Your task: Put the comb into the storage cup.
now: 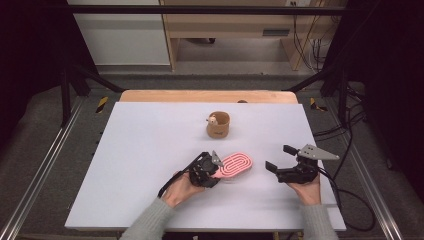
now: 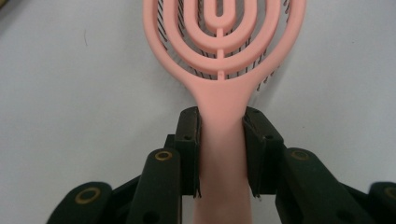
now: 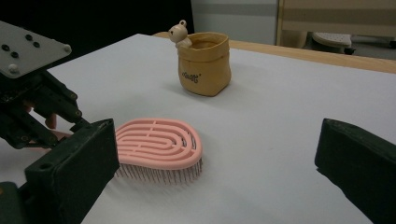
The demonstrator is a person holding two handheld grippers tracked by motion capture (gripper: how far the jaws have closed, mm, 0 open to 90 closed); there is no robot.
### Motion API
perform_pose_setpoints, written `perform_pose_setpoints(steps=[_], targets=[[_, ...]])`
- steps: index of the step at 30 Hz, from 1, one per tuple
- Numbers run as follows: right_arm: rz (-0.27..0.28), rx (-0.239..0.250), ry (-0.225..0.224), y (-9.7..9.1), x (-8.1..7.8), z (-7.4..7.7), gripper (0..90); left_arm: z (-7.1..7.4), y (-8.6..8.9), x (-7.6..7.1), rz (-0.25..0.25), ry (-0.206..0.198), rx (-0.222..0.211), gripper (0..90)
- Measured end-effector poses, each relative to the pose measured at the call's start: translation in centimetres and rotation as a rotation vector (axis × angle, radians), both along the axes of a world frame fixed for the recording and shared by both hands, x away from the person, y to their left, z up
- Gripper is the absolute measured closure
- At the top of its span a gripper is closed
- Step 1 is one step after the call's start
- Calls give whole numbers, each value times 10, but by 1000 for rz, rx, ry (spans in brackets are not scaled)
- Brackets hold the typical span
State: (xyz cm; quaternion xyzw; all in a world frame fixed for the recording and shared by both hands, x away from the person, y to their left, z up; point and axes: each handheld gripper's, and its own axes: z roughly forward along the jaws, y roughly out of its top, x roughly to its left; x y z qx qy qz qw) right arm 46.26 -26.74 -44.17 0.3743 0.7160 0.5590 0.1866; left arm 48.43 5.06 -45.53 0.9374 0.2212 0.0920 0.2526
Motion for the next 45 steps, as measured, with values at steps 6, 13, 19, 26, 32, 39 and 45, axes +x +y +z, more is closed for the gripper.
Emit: perform_pose_setpoints(steps=[6,13,19,26,32,39,45], targets=[[1,-1,-1,0,0,0,1,1,1,-1,2,-7,-32,697],[1,-2,-2,0,0,0,1,7,6,-4,12,-42,-67,699],[3,3,-3,0,0,0,1,14,10,-8,22,-76,-104,698],[6,10,0,0,-1,1,2,19,16,-14,45,-131,-152,698],[11,13,0,2,-1,3,2,24,24,-18,75,-162,-217,699],[15,14,0,3,-1,4,2,28,29,-21,95,-177,-273,699],[15,16,-3,4,-2,4,2,28,32,-24,119,-188,-300,699]])
